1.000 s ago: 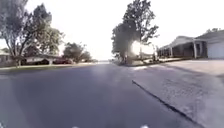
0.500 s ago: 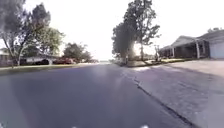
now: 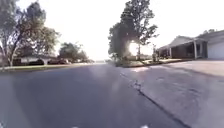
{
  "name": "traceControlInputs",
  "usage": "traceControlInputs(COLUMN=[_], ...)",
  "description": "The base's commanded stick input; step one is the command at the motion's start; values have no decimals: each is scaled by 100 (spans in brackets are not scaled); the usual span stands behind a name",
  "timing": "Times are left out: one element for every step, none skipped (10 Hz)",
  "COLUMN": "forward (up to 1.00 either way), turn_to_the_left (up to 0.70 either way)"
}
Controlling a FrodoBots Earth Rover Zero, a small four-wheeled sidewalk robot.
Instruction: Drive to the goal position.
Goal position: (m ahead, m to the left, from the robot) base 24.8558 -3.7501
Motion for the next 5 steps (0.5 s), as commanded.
traceControlInputs(forward=[100, 100, 100, 100, 100], turn_to_the_left=[-10, -26, -21, -2, 0])
